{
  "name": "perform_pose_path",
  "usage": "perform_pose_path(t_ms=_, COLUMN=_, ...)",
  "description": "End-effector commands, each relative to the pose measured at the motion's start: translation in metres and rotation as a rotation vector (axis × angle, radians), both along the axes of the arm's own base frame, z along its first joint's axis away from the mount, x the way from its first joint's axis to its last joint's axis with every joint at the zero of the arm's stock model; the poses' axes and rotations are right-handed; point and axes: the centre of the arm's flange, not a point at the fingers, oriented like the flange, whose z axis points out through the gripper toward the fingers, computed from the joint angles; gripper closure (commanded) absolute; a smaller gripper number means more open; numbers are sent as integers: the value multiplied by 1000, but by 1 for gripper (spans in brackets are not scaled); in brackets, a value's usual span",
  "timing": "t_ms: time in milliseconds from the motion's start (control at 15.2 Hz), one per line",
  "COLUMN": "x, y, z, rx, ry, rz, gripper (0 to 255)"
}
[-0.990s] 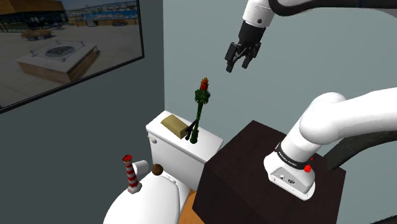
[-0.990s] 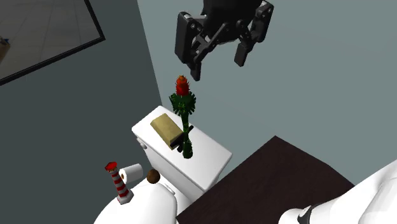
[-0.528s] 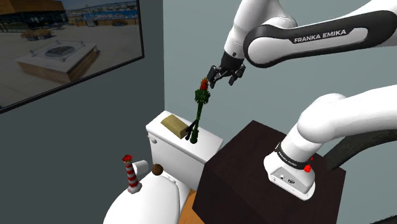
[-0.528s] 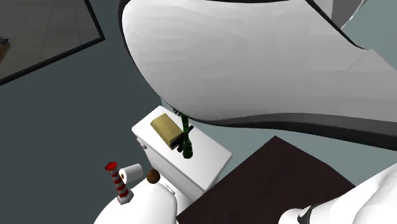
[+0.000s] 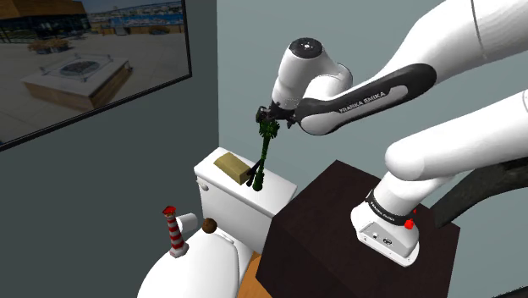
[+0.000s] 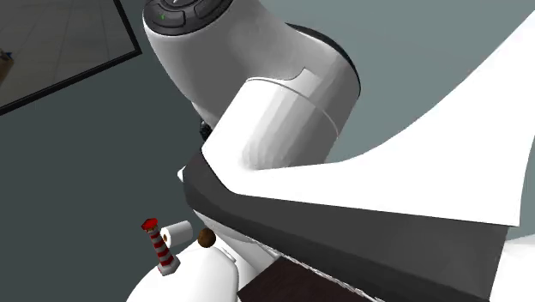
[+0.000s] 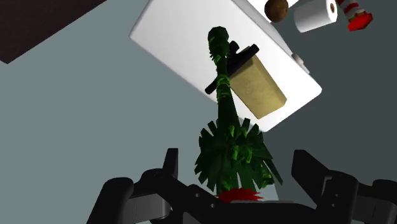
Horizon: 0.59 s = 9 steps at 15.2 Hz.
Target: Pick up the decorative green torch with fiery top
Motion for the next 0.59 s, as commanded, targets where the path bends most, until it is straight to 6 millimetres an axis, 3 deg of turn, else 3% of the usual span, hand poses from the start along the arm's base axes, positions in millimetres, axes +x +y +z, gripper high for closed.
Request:
perform_pose_path(t_ms=0, x=12, y=4, z=-22, rx=-20, ry=-48, rz=-75, gripper=0)
perform_pose_path(t_ms=132, x=25, y=6, z=-41, rx=-42, ry=-83, rz=-132, gripper=0)
perform_pose_path(t_ms=528, x=25, y=6, z=-73, rx=-42, ry=-83, rz=-132, gripper=0)
